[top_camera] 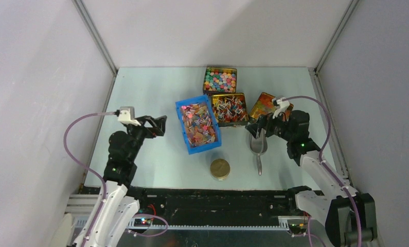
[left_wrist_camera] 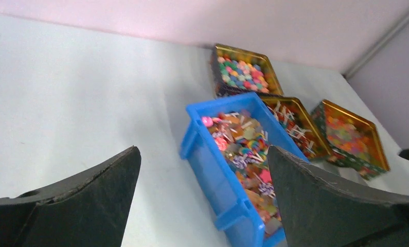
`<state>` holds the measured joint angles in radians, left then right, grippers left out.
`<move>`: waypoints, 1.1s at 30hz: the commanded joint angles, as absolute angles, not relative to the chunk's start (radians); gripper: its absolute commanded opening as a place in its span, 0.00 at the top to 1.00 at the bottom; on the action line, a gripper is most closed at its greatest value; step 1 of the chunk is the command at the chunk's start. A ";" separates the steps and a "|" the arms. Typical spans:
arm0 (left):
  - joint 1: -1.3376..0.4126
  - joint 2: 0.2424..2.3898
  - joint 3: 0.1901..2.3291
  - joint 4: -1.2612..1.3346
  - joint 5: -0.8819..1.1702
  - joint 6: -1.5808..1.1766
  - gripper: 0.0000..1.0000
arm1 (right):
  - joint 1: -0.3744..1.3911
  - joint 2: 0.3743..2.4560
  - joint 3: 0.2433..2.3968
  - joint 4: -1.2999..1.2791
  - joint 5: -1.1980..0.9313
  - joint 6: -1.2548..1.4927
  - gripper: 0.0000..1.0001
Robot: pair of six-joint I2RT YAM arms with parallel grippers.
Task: Pack the candies
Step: Reset both arms
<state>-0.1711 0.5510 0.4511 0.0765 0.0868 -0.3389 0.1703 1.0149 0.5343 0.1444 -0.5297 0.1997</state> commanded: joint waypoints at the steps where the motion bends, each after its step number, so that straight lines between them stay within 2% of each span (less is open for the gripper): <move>1: -0.148 0.549 0.545 0.023 -0.031 -0.190 0.00 | 0.114 1.002 0.586 0.183 -0.463 0.208 0.00; 10: -0.144 0.670 0.504 0.184 -0.136 -0.013 0.00 | -0.004 0.916 0.519 0.148 -0.300 0.120 0.00; 16: -0.114 0.837 0.472 0.343 -0.122 0.022 0.00 | -0.069 0.869 0.391 0.232 -0.216 0.050 0.00; 19: -0.093 0.896 0.436 0.443 -0.085 0.032 0.00 | -0.100 0.865 0.309 0.360 -0.200 0.041 0.00; 27: -0.007 1.079 0.371 0.712 0.044 0.019 0.00 | -0.121 0.992 0.175 0.696 -0.167 0.046 0.01; 33: 0.095 1.251 0.365 0.977 0.175 -0.025 0.00 | -0.125 1.159 0.260 0.743 -0.257 0.003 0.00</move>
<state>0.0433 1.1584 0.3614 0.7048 0.0608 0.0078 -0.1196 1.0874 0.1871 0.6128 -0.2108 0.0383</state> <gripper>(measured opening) 0.996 0.994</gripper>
